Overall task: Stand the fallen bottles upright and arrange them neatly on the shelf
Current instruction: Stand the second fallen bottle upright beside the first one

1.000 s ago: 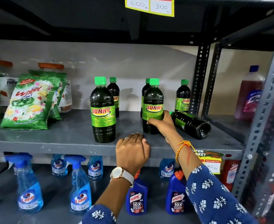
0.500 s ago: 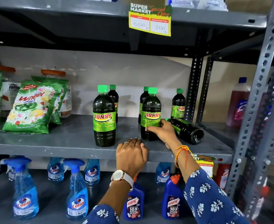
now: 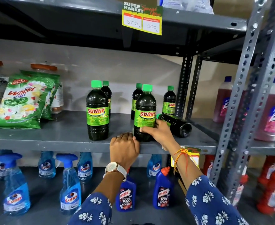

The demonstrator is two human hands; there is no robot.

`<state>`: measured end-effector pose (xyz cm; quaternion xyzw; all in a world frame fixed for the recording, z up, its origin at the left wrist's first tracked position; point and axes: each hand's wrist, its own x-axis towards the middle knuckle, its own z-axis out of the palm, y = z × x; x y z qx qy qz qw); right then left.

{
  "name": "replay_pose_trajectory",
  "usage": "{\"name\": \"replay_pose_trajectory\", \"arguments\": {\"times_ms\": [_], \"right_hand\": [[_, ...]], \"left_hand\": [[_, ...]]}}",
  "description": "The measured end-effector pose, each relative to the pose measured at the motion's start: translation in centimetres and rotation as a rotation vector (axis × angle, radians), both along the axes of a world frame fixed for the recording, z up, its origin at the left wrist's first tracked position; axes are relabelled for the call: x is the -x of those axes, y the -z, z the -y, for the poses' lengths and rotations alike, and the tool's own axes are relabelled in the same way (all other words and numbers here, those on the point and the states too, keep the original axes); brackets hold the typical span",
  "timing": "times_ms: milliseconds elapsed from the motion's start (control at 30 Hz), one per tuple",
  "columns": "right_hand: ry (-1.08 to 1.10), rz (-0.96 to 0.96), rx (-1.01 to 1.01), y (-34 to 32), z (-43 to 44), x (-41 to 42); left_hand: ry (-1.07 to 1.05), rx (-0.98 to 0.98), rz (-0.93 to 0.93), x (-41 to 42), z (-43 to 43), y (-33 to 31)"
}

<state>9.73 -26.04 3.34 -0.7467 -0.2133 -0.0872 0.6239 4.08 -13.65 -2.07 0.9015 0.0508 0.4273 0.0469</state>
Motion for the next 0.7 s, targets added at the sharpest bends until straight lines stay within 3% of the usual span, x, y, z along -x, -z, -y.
{"name": "replay_pose_trajectory", "arguments": {"times_ms": [300,433,533,600,700], "right_hand": [[-0.010,0.026,-0.001,0.2,0.1,0.2],[-0.084,0.020,0.000,0.1,0.7,0.4],[0.212,0.153,-0.032,-1.4,3.2,-0.9],[0.459,0.314,0.163,-2.9,5.2,-2.5],[0.617,0.263,0.826,-3.6,6.6,-4.5]], "left_hand": [[0.027,0.012,-0.003,-0.1,0.0,0.2],[0.083,0.111,0.152,0.2,0.4,0.2],[0.205,0.171,0.372,0.7,1.7,0.5],[0.359,0.014,0.383,1.0,4.4,0.7],[0.462,-0.116,0.203,-0.3,9.3,0.5]]}}
